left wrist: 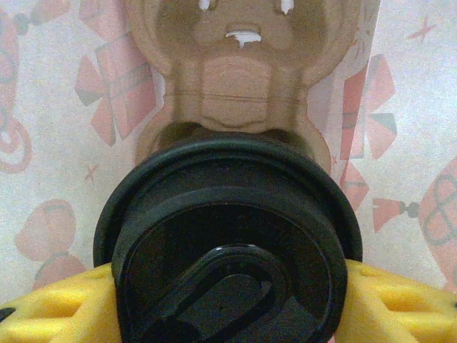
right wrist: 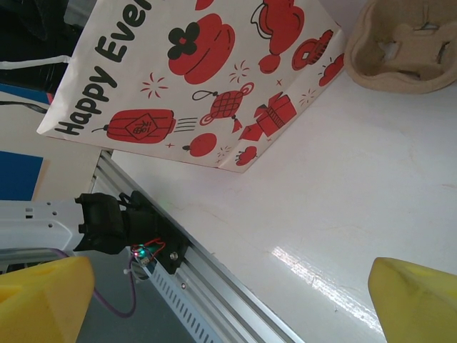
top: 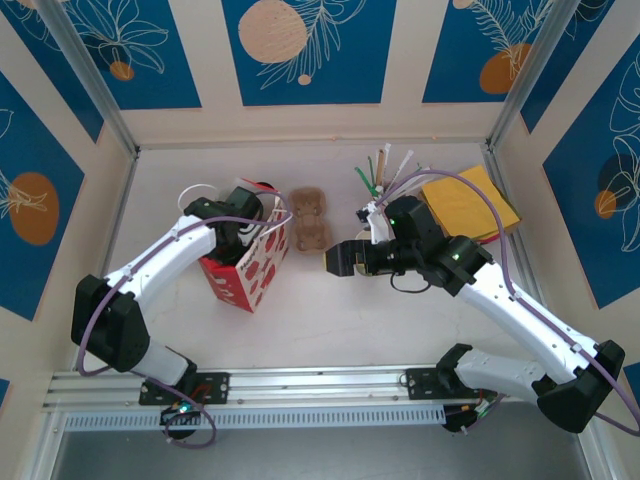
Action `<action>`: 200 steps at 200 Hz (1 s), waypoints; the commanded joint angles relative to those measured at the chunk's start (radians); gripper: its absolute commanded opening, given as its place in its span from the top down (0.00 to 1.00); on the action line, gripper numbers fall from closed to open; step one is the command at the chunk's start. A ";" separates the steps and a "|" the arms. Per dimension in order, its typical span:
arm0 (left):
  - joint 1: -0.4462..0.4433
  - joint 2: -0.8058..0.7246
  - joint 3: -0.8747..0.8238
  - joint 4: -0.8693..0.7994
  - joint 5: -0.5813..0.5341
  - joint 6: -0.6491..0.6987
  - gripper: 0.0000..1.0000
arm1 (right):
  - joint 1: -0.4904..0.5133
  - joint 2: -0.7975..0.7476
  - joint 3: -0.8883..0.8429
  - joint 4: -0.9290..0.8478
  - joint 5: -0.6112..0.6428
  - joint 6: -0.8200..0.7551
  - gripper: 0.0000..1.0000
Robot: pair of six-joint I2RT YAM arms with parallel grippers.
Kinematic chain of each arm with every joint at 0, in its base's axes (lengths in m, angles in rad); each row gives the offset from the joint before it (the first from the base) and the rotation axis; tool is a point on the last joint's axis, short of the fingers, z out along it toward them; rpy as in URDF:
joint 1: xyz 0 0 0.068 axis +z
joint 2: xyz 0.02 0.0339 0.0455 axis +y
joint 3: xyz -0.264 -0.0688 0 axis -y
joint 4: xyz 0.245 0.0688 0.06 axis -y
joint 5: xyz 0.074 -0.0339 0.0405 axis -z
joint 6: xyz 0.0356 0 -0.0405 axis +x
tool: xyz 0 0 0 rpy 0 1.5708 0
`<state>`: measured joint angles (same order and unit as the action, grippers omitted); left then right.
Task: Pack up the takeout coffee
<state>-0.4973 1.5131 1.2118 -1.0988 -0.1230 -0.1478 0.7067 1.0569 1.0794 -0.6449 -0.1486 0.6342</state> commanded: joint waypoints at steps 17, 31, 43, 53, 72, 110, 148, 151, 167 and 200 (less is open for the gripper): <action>0.026 0.127 -0.105 0.114 -0.017 -0.009 0.43 | 0.007 -0.024 0.016 -0.039 0.010 -0.002 0.01; 0.025 0.129 -0.103 0.116 -0.017 -0.009 0.43 | 0.007 -0.034 0.010 -0.042 0.011 -0.002 0.01; 0.026 0.132 -0.101 0.116 -0.017 -0.009 0.43 | 0.007 -0.042 0.004 -0.044 0.013 0.001 0.01; 0.026 0.131 -0.103 0.116 -0.017 -0.009 0.43 | 0.006 -0.046 0.000 -0.048 0.012 0.002 0.01; 0.025 0.130 -0.102 0.114 -0.017 -0.009 0.43 | 0.007 -0.051 -0.005 -0.053 0.017 0.003 0.01; 0.025 0.128 -0.104 0.115 -0.018 -0.009 0.43 | 0.007 -0.057 -0.009 -0.056 0.024 0.006 0.01; 0.026 0.131 -0.105 0.115 -0.018 -0.010 0.43 | 0.007 -0.059 -0.010 -0.055 0.026 0.009 0.01; 0.025 0.130 -0.104 0.115 -0.018 -0.010 0.43 | 0.007 -0.059 -0.010 -0.055 0.026 0.009 0.01; 0.025 0.130 -0.105 0.116 -0.018 -0.010 0.43 | 0.007 -0.058 -0.011 -0.055 0.027 0.009 0.01; 0.026 0.133 -0.104 0.117 -0.018 -0.010 0.43 | 0.007 -0.059 -0.013 -0.050 0.028 0.012 0.01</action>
<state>-0.4976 1.5139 1.2118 -1.0988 -0.1234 -0.1478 0.7071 1.0153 1.0782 -0.6853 -0.1299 0.6373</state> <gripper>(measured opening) 0.602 0.988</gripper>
